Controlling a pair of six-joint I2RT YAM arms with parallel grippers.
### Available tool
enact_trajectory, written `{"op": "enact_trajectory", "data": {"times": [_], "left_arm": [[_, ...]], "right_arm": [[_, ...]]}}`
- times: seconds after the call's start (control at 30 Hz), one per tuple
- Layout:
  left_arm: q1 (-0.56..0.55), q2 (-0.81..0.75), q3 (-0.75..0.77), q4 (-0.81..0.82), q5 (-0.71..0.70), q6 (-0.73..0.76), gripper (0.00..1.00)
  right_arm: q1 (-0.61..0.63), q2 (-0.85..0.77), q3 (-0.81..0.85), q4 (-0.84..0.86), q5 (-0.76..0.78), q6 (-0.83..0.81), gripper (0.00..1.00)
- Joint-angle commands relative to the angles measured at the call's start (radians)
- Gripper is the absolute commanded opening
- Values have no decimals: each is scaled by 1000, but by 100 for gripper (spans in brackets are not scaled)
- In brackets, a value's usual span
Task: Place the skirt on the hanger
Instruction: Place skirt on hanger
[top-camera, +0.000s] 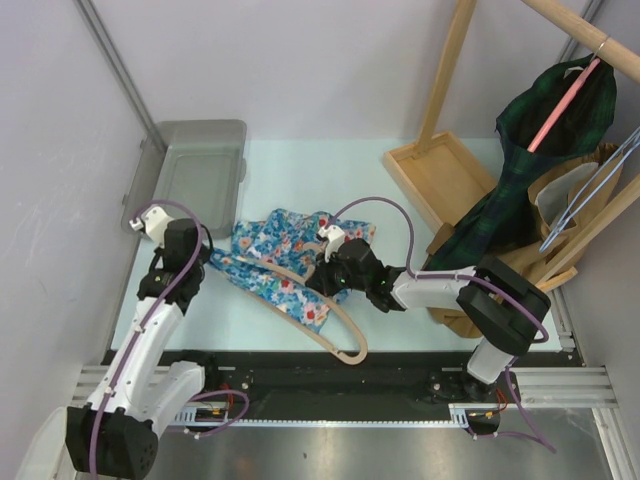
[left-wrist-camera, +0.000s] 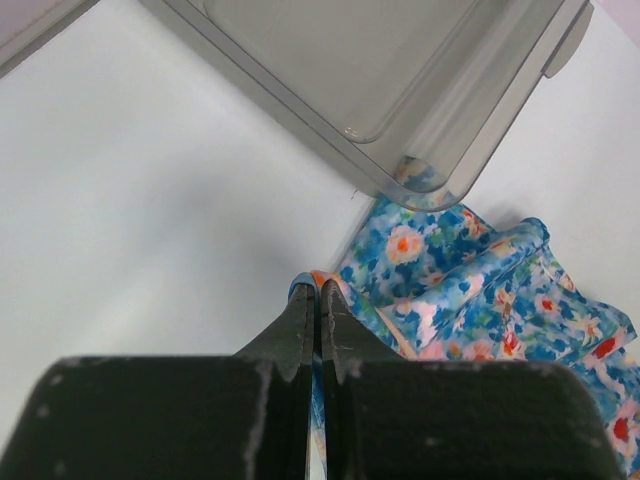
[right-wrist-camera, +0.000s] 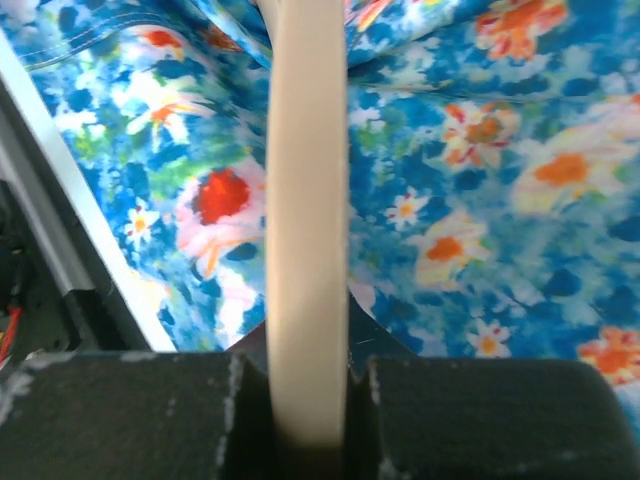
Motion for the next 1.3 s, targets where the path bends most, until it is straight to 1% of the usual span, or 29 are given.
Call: {"op": "enact_trajectory", "data": {"times": [0.0,0.07,0.1,0.17,0.23,0.3,0.33,0.37,0.4,0.43,0.53,0.57,0.67,0.73,0.77,0.83,0.87,0.9,0.93,0.97,1.0,1.03,1.07,1.1,1.13,1.2,1.23,1.27], "left_arm": [[58,-12,37,89,-1,37,0],[83,-14,37,97,16,51,0],[89,-14,41,89,19,56,0],[101,-13,46,77,20,70,0],[109,-10,34,63,46,73,0],[115,-5,6,48,59,62,5],[115,-5,-6,43,66,41,9],[116,-8,-40,43,73,31,29],[116,-13,-57,52,83,22,37],[116,-14,-72,57,92,7,41],[118,-25,-130,68,103,-13,59],[118,-28,-138,69,109,-16,69],[118,-48,-163,85,158,-7,73],[116,-100,-187,97,200,-5,77],[116,-124,-200,98,262,-8,77],[115,-224,-245,109,339,-21,79],[115,-265,-262,108,411,-27,80],[113,-339,-282,109,448,-42,81],[107,-380,-327,109,488,-56,82],[100,-414,-353,111,557,-73,83],[86,-443,-382,120,583,-115,84],[45,-501,-438,123,588,-140,86],[16,-523,-463,134,582,-165,87],[-17,-551,-491,146,544,-200,87],[-84,-583,-534,155,519,-220,88],[-141,-597,-566,193,447,-261,89],[-190,-579,-577,198,430,-277,89],[-210,-562,-579,212,419,-291,89]], "right_arm": [[-8,-26,-22,-59,184,-89,0],[2,-34,-22,-57,235,-138,0],[6,-37,-24,-57,285,-156,0],[17,-42,-22,-42,313,-208,0],[26,-46,-15,-36,335,-227,0],[32,-36,0,-39,342,-242,0],[35,-29,4,-40,345,-241,0],[38,-25,8,-43,347,-239,0],[38,-14,17,-49,350,-229,0],[38,-11,20,-51,348,-224,0],[43,7,34,-63,345,-216,0],[45,11,37,-69,344,-216,0],[48,26,51,-88,339,-212,0],[46,37,56,-94,342,-206,0],[48,38,59,-97,339,-204,0],[48,47,74,-108,335,-198,0],[48,56,79,-112,332,-192,0],[48,58,83,-118,328,-189,0],[48,63,88,-122,327,-183,0],[48,69,96,-129,319,-169,0],[48,69,99,-134,315,-163,0],[48,69,102,-137,309,-154,0],[48,69,106,-145,299,-143,0],[48,69,108,-146,292,-135,0],[49,69,108,-151,286,-131,0],[52,69,111,-161,278,-117,0],[55,67,111,-166,273,-112,0],[55,67,113,-172,269,-109,0]]}}
